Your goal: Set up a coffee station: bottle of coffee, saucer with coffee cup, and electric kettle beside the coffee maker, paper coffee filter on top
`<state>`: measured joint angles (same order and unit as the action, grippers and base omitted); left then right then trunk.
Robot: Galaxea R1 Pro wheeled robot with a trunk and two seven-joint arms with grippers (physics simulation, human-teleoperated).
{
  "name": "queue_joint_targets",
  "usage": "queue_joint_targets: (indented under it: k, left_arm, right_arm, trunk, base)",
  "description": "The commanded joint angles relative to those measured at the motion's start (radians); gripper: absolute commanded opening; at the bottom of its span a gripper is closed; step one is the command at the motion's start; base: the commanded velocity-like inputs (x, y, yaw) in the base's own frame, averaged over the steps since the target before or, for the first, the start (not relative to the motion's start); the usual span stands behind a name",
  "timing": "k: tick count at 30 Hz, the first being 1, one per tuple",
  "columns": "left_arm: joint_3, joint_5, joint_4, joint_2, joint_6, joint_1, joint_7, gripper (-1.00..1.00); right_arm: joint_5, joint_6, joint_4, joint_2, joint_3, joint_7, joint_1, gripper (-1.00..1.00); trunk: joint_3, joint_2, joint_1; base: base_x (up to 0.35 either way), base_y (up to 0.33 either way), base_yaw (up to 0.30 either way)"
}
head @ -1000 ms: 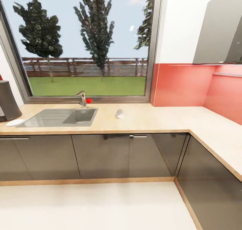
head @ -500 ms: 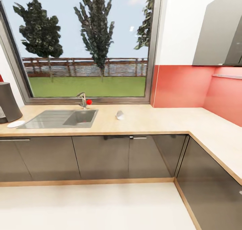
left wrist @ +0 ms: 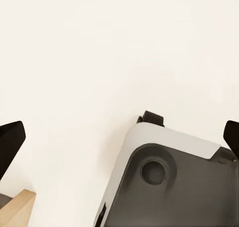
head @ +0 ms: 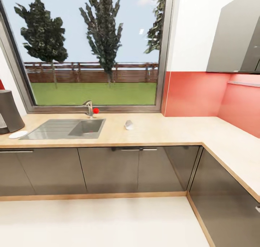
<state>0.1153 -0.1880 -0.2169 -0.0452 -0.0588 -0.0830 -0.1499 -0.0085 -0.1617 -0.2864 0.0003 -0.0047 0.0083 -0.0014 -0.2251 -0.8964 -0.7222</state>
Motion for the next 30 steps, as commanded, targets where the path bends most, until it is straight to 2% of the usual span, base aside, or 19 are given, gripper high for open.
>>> queue_joint_targets:
  k: [1,11,30]
  left_arm:
    - [-0.001,-0.01,0.001,0.0,-0.004,0.0,0.0,1.0]
    - [-0.003,-0.009,0.001,0.005,-0.003,-0.001,0.0,1.0]
    - [-0.004,-0.009,0.001,0.007,-0.003,0.0,0.0,1.0]
  right_arm:
    - [-0.001,-0.002,0.0,-0.001,-0.001,0.001,0.0,1.0]
    - [0.0,-0.002,0.0,-0.002,0.002,0.001,0.0,1.0]
    - [0.007,-0.002,0.001,0.001,0.003,0.001,0.0,1.0]
  trunk:
    - [0.002,0.006,0.004]
    - [0.039,0.076,0.042]
    - [0.099,0.209,0.115]
  base:
    - [0.0,0.0,0.0]
    - [0.0,0.0,0.076]
    - [0.0,0.0,0.004]
